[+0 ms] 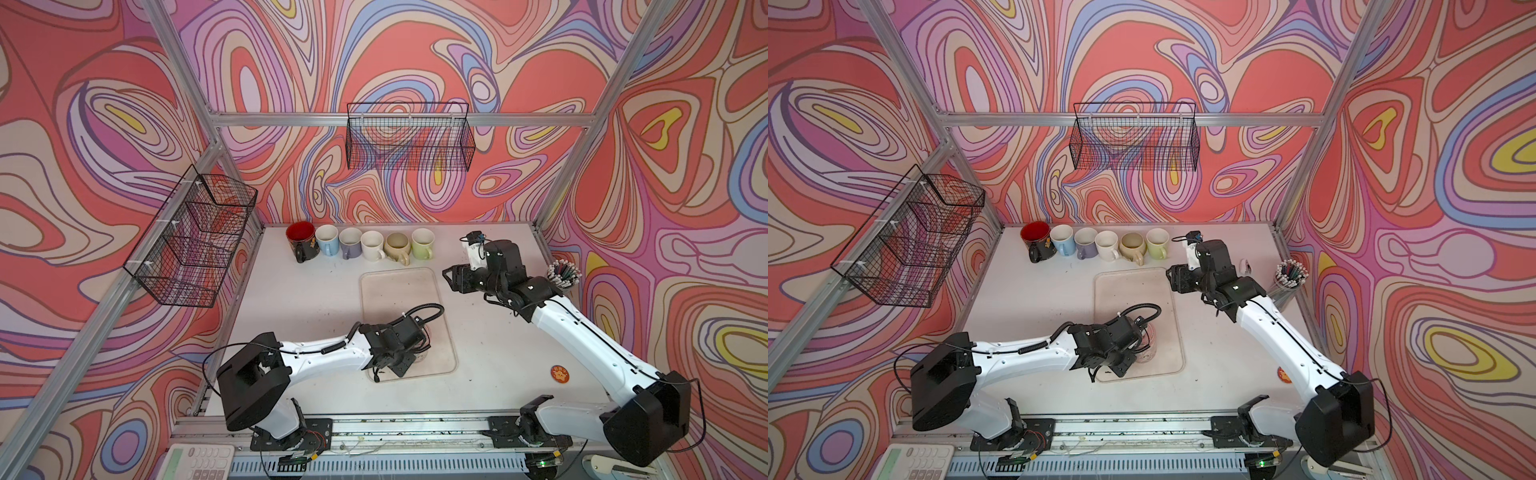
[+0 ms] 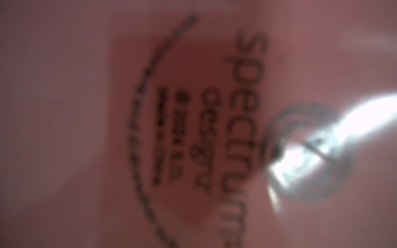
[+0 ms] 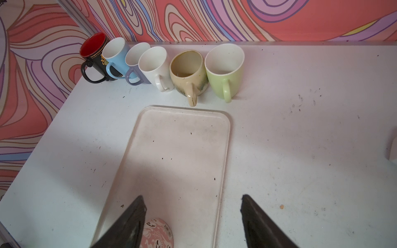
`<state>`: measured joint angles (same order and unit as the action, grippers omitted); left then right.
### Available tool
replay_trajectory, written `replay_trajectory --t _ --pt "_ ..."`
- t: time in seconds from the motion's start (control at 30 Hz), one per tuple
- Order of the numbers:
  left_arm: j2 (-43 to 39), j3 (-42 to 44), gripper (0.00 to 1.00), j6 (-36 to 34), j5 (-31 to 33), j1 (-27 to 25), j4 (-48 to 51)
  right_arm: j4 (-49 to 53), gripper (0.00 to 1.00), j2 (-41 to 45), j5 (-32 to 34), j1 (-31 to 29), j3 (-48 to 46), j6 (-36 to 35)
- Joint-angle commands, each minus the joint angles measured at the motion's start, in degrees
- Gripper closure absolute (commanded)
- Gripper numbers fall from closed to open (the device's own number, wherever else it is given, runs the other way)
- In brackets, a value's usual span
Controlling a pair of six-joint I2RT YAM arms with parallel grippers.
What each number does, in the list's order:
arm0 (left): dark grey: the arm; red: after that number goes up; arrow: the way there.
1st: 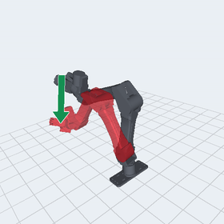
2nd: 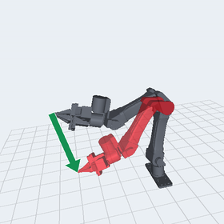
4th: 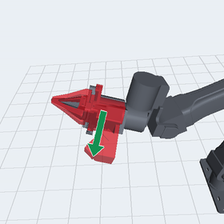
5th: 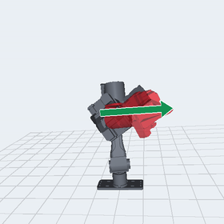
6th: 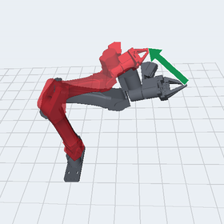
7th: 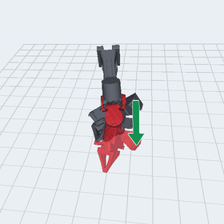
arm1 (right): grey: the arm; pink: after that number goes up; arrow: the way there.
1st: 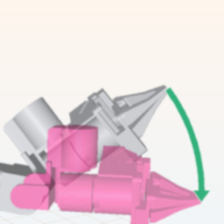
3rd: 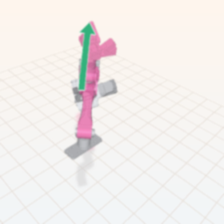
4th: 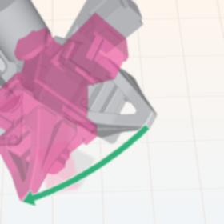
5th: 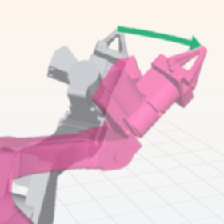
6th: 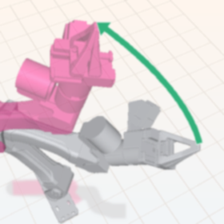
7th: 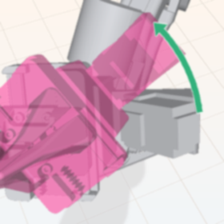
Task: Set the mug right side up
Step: 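Lower the left gripper onto the upside-down pink mug and grip its body, then lift the pink mug with the left gripper toward the right gripper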
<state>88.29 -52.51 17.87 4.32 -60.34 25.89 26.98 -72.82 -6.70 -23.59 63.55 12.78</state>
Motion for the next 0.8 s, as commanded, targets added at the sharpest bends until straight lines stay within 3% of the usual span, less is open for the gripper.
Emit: replay_trajectory --t 0.0,0.3,0.77 --pt "0.65 -1.68 0.8 0.5 0.34 0.04 0.35 -0.18 0.27 0.08 0.25 -0.2 -1.05 -0.03" --pt "-0.09 -1.45 1.0 0.15 1.42 0.13 0.41 -0.18 0.27 0.13 -0.01 -0.16 -1.04 0.23" --pt "-6.95 -1.67 1.0 -3.62 4.38 0.89 -1.09 -0.01 0.27 2.06 -0.78 -0.2 -2.81 1.62"
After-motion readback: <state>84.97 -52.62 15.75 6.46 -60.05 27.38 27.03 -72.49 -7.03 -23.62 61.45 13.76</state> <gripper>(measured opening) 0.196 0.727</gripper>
